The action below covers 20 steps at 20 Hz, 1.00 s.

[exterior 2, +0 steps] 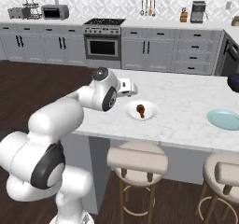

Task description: Pick the chicken drumstick and mushroom from their plates and place them in the bowl. Then put the bowl in the fridge.

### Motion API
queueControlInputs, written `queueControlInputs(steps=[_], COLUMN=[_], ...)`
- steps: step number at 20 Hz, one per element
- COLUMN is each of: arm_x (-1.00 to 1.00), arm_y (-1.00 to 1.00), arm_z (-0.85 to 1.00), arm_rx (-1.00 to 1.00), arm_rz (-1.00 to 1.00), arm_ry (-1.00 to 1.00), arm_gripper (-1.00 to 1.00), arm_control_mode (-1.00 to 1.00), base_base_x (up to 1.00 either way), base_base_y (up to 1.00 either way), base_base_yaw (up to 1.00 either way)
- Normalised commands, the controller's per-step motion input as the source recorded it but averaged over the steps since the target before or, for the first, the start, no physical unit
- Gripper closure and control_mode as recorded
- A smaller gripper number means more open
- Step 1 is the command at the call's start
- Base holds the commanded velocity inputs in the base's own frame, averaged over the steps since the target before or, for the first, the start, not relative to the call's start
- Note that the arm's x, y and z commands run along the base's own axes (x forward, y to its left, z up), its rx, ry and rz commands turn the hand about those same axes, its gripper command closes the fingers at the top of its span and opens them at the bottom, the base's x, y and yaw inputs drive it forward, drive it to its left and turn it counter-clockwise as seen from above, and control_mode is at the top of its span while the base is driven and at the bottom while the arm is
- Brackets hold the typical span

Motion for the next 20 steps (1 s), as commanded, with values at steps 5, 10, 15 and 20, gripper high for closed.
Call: queueControlInputs(steps=[5,10,15,20], arm_x=[0.47,0.01,0.26,0.21], arm_y=[-0.11,-0.61,-0.14,0.08], arm_z=[0.00,-0.01,-0.30,-0.45], arm_rx=[0.02,0.13,0.02,0.00], arm_rz=[0.00,0.00,0.00,0.00], arm_ry=[0.22,0.01,0.13,0.15], arm_gripper=[-1.00,-1.00,-1.00,-1.00], arm_control_mode=[-1.00,-1.00,-1.00,-1.00], base_base_x=[0.00,0.00,0.00,0.00], base_base_y=[0.00,0.00,0.00,0.00], base_base_yaw=[0.00,0.00,0.00,0.00])
